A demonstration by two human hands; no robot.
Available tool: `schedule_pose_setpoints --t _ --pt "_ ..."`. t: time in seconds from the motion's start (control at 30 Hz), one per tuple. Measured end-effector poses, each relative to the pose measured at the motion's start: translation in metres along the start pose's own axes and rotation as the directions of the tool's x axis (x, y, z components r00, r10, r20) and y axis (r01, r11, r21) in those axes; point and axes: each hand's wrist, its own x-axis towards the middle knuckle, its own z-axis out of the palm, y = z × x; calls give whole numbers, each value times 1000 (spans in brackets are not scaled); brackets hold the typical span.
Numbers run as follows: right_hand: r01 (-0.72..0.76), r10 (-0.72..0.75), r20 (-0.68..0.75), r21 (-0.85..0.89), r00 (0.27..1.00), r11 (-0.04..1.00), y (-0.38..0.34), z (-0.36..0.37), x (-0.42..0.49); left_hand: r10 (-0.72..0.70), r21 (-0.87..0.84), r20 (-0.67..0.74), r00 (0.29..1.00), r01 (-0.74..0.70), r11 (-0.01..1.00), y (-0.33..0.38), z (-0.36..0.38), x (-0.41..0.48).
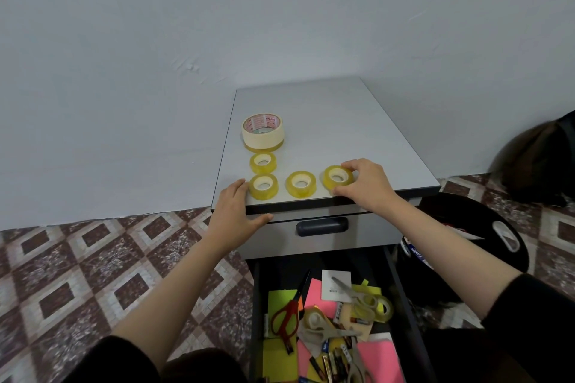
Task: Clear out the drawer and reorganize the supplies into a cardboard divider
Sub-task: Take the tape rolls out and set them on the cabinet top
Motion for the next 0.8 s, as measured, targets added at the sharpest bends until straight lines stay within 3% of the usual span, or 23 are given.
schedule_pose_setpoints --t 0.2,0.33,0.4,0.5,0.57,0.67,0.8 --pt "-17 17 -2 -52 1000 999 4 6 5 -24 2 13 1000 24 1000 -1 0 -1" --pt "-1 2 -53 35 999 999 8 6 -4 -81 -28 14 997 81 996 3 -3 -7" --pt "42 -27 -150 100 988 994 13 6 -15 -81 -60 -74 994 76 995 8 -4 -16" --pt "100 -48 -285 171 957 980 29 8 -38 16 -106 -303 953 -50 993 17 6 -41" --pt "89 -34 -305 169 952 982 46 12 -55 49 -141 -338 940 -102 985 25 22 -61" --pt "13 12 -224 111 974 994 77 22 -77 50 -204 -215 975 -95 974 33 56 -86" --pt "-62 59 -58 -45 997 997 118 43 -102 -32 -301 39 999 43 953 35 110 -109"
